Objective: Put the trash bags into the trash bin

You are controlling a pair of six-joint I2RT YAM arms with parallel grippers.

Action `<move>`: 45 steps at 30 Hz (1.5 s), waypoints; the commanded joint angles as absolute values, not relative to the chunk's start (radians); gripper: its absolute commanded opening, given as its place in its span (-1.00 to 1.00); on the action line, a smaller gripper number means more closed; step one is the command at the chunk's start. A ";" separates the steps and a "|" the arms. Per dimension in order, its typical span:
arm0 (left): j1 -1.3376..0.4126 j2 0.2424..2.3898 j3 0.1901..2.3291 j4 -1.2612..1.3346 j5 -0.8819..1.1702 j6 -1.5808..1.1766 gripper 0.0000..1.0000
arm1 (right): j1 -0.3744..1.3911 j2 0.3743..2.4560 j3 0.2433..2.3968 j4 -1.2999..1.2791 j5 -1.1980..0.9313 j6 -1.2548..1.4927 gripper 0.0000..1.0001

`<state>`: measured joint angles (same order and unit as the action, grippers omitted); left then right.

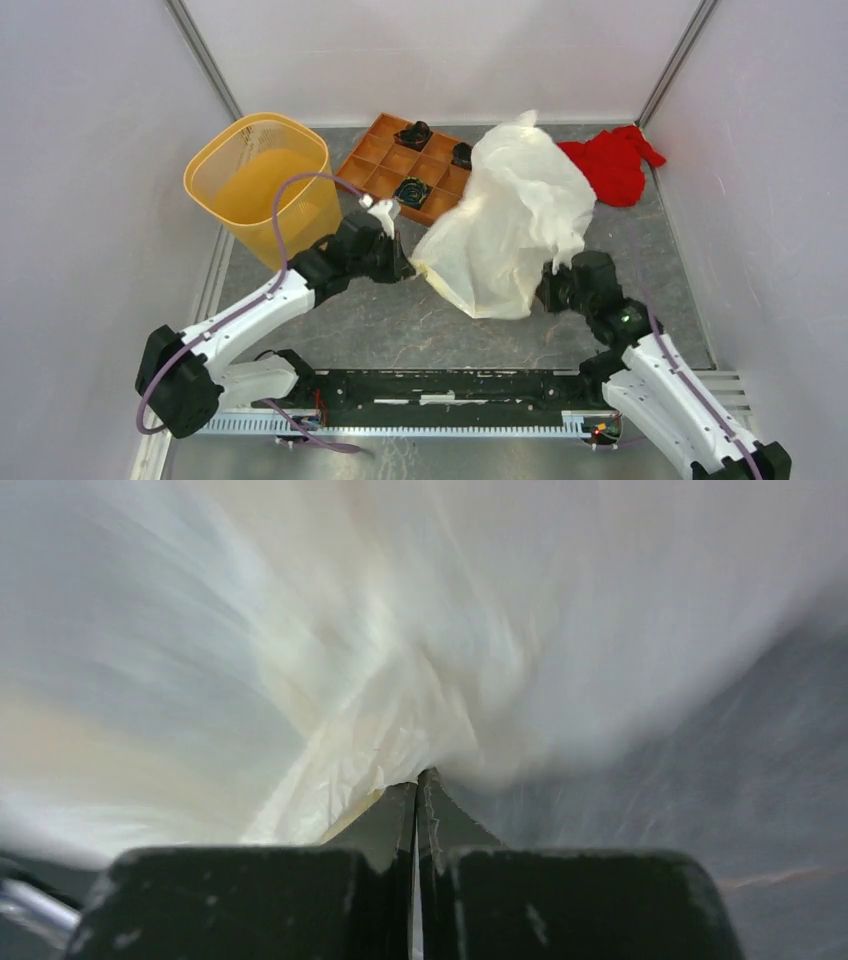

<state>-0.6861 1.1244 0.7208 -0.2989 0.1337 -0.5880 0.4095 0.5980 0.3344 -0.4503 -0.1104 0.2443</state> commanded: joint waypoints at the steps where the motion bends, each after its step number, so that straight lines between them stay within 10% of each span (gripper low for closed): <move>1: -0.686 1.122 1.245 -0.252 0.233 -0.509 -0.96 | 0.405 0.677 0.944 -0.421 -0.063 0.097 -0.99; 7: -0.688 1.072 1.446 0.006 0.452 -0.613 -0.96 | 0.406 0.652 1.307 -0.437 -0.092 0.050 -0.99; 19: -0.688 1.007 0.714 -0.248 0.179 -0.685 -0.96 | 0.405 0.439 0.314 -0.260 -0.233 0.371 -0.99; 29: -0.691 1.131 1.387 -0.156 0.456 -0.624 -0.96 | 0.405 0.664 1.160 -0.491 -0.087 0.082 -0.99; 45: -0.692 0.856 0.972 -0.311 0.183 -0.571 -0.96 | 0.406 0.467 0.771 -0.544 0.076 0.073 -0.99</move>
